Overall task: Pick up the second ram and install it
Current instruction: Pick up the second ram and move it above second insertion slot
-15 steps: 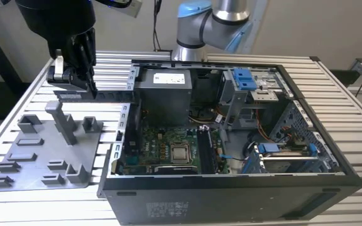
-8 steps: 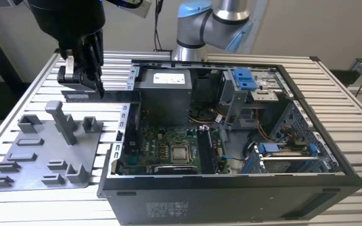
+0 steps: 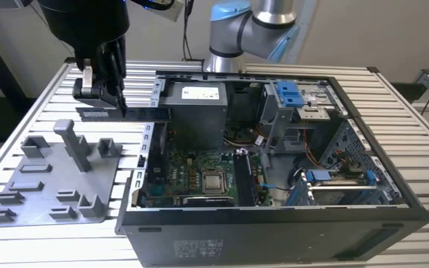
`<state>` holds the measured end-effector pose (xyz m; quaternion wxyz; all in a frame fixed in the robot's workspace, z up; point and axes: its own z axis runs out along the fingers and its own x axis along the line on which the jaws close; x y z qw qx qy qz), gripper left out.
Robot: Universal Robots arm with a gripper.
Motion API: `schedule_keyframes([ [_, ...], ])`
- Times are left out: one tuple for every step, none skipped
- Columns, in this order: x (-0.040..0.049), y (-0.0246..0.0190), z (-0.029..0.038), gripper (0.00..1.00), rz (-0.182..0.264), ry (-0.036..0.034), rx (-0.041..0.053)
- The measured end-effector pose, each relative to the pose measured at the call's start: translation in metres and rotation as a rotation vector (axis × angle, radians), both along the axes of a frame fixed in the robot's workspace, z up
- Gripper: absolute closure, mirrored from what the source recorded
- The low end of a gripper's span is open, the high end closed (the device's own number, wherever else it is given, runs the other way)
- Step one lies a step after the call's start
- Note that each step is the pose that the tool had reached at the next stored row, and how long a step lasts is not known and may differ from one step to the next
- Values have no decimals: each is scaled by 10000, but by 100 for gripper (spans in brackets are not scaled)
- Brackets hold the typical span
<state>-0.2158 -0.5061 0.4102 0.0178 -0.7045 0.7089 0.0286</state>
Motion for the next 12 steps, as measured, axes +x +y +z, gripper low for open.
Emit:
schedule_keyframes([
  [9,0,0,86,-1,-1,0],
  [18,0,0,86,-1,-1,0],
  [26,0,-1,86,-2,-1,0],
  [31,-1,-1,86,-1,-1,0],
  [35,-1,0,86,-1,-1,0],
  [38,-1,0,86,-2,0,-1],
  [42,-1,0,86,-1,-1,0],
  [46,-1,0,86,-2,-1,0],
  [49,-1,-1,86,-2,-1,0],
  [52,0,0,86,-2,-1,0],
  [58,0,0,86,-1,0,-1],
  [66,0,0,86,-1,-1,-1],
])
